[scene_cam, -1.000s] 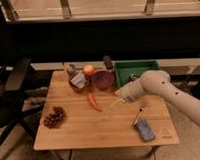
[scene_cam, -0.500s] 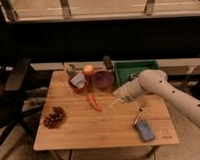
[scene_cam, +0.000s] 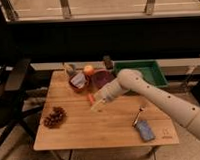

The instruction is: Place grapes in tray

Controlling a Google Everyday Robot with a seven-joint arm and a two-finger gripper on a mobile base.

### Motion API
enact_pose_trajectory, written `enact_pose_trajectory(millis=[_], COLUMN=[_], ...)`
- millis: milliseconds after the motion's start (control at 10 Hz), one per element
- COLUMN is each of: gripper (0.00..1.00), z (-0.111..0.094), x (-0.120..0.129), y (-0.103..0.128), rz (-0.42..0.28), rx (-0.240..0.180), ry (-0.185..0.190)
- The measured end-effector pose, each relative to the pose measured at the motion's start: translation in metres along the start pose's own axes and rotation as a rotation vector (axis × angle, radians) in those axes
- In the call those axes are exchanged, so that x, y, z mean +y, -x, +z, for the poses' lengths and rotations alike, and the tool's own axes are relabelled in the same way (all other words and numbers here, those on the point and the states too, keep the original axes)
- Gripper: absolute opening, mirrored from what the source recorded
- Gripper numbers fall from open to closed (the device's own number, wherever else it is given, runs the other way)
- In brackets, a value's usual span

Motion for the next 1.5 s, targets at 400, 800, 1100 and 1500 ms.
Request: enact_pose_trajectory(millis=[400, 800, 1100, 1500], gripper=[0.66, 0.66, 0.66, 0.66], z=[0.058, 0.059, 0.065, 0.114], x=[0.020, 0.021, 0.023, 0.030], y=[0.048, 0.049, 0.050, 0.073], rz=[-0.067, -0.068, -0.083, -0.169], rx=[-0.047, -0.048, -0.043, -0.016], ry=[0.123, 0.125, 0.133, 0.151])
